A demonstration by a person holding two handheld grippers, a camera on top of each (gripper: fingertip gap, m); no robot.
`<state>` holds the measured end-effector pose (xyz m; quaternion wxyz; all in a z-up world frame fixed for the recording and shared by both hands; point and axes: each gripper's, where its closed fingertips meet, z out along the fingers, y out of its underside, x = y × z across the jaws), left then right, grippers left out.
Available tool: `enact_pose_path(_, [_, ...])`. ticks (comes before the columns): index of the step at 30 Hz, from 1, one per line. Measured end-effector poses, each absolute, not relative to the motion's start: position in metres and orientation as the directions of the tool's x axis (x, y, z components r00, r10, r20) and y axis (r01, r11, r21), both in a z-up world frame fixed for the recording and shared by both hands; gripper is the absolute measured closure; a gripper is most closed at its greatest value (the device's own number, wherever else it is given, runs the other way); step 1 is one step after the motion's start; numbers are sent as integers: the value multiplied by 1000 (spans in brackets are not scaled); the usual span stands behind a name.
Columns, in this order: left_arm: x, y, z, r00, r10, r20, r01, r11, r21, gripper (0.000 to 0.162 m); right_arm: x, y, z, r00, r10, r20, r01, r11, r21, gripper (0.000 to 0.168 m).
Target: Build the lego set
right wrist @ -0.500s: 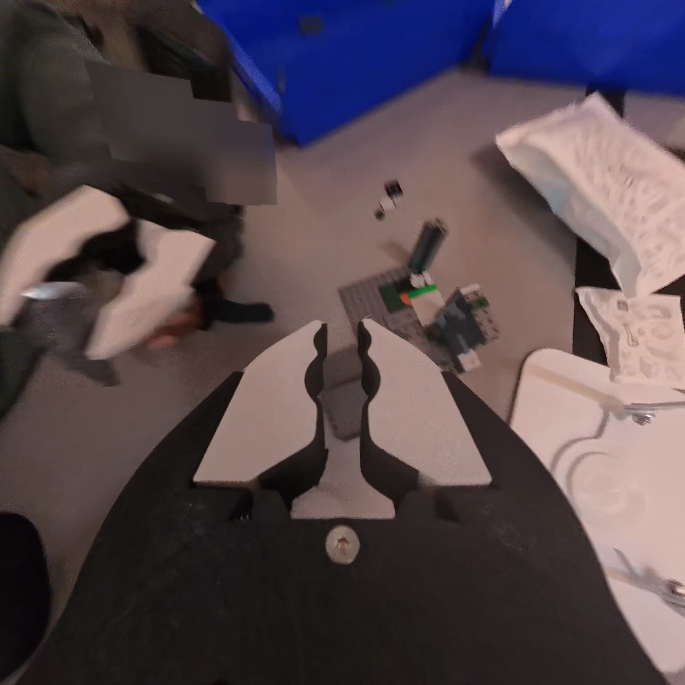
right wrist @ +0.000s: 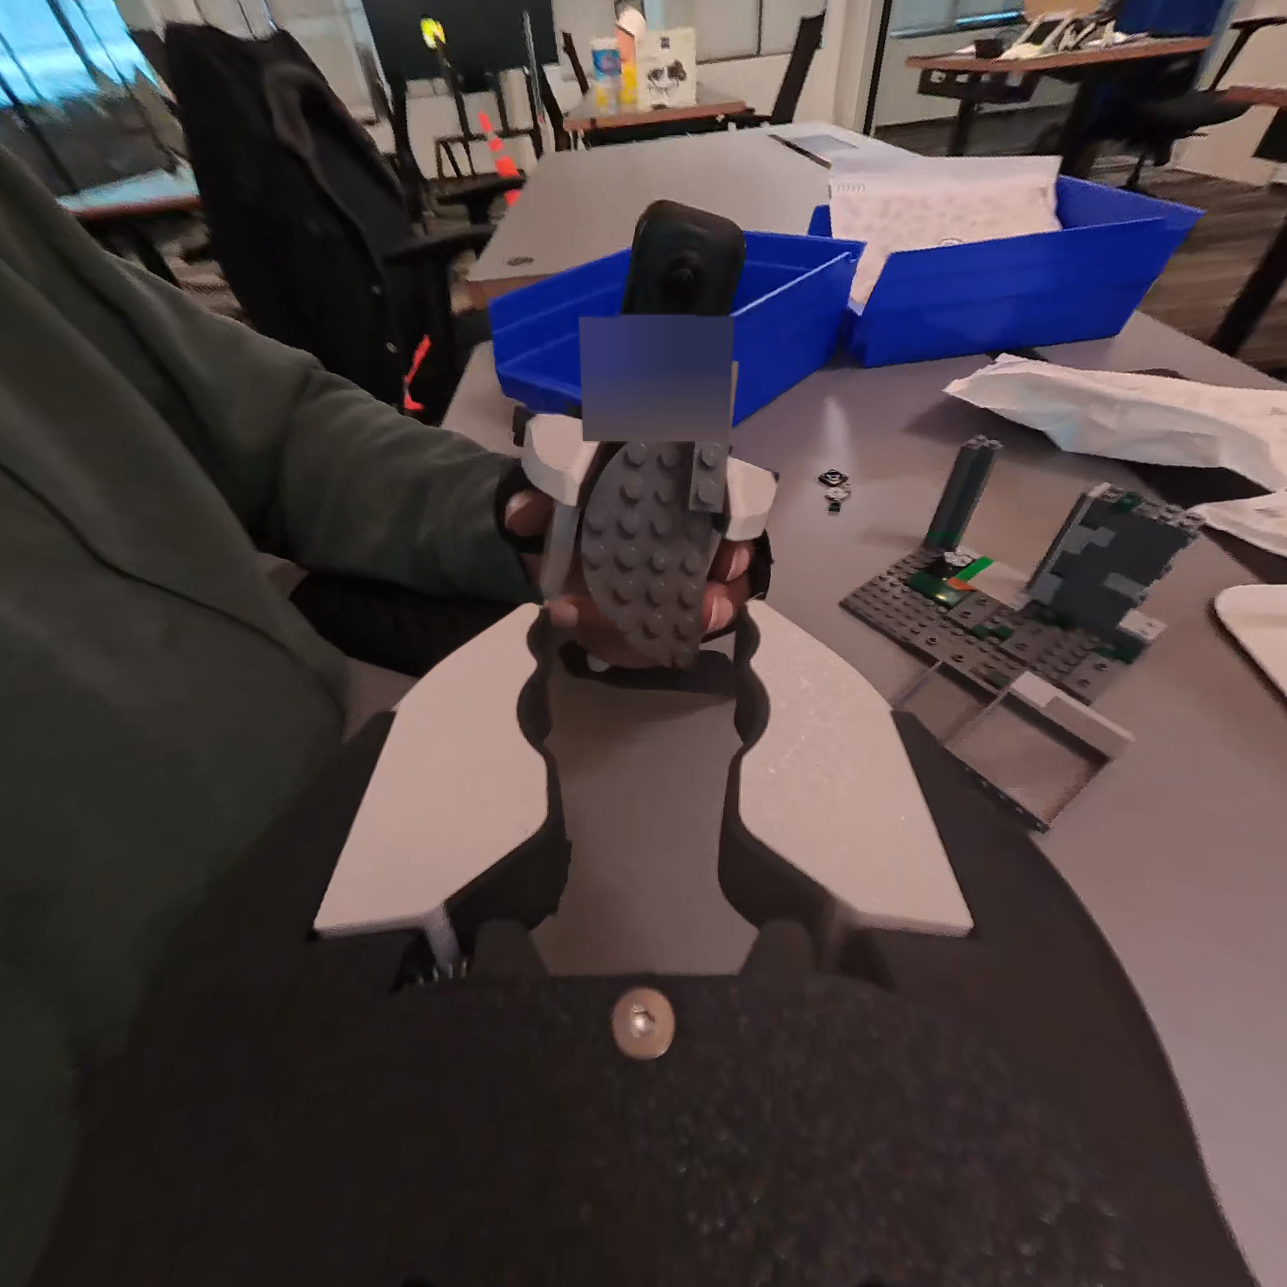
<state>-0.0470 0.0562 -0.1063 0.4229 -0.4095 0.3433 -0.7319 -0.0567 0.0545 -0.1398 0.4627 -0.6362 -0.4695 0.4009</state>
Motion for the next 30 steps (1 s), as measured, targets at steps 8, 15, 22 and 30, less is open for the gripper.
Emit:
enact_pose_path(8, [-50, 48, -102, -342, -903, 258, 353, -378, -856, 127, -58, 51, -141, 286, 958, 17, 316, -77, -946, 139])
enact_pose_path(15, [-52, 53, -101, -319, -916, 244, 369, -358, -858, 119, -56, 50, -150, 299, 954, 1, 339, -105, -935, 139])
enact_pose_path(22, [-47, 47, -106, -321, -923, 211, 353, -323, -878, 132, -63, 46, -153, 312, 950, -5, 347, -119, -930, 139])
enact_pose_path(30, [-68, 35, -84, -523, -822, 223, 415, -475, -776, 133, -72, 30, -130, 306, 952, -4, 260, -87, -962, 138])
